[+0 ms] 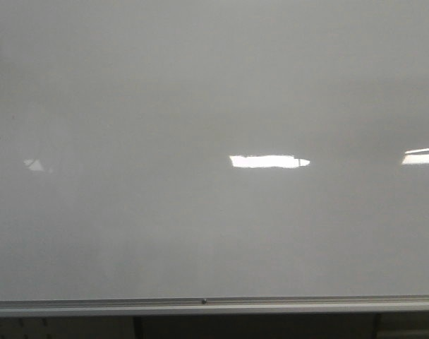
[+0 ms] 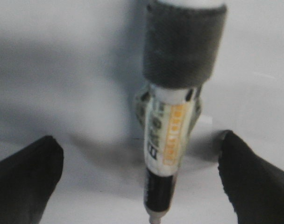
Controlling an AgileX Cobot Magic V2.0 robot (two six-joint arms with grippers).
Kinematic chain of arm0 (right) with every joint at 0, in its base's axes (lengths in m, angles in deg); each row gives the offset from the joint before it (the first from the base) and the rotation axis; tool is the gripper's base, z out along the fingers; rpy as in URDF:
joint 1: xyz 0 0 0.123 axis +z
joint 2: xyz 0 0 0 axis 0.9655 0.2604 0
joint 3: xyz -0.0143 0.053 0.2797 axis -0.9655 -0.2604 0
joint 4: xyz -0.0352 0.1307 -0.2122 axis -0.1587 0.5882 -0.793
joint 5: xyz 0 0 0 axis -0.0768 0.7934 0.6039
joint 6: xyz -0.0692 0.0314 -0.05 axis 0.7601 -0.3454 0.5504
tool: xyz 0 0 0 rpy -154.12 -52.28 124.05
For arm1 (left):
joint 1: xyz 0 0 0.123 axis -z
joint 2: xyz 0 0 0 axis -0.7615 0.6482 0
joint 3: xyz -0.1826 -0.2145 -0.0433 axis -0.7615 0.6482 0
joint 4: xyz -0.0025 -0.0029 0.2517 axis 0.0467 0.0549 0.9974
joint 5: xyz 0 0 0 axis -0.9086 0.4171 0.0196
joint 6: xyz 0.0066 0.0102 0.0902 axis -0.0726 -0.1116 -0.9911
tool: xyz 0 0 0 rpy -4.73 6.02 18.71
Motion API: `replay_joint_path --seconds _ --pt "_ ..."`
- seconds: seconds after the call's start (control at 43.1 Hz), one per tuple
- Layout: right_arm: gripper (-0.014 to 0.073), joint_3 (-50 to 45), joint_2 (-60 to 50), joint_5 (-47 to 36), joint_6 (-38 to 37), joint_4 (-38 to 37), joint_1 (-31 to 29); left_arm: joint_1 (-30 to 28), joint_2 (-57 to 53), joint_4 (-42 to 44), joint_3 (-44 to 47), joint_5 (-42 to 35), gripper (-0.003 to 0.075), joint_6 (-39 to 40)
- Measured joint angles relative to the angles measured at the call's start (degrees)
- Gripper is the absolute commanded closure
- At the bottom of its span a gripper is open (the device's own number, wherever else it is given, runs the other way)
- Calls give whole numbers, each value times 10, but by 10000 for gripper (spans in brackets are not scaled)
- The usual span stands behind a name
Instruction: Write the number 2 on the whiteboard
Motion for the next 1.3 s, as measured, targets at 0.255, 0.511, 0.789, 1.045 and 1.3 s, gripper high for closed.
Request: replay_joint_path --seconds 0.255,0.511,0.789,1.045,1.3 --pt "73 0 0 0 0 0 0 1 9 -17 -10 12 496 -1" --pt "73 0 0 0 0 0 0 1 10 -18 -10 14 740 -6" --pt "73 0 0 0 0 0 0 37 -7 -30 -10 75 739 -135" --pt "73 0 0 -1 0 0 0 163 -28 -129 -10 299 739 -329" --pt "73 0 0 -1 0 0 0 284 -28 -138 -10 400 739 -393"
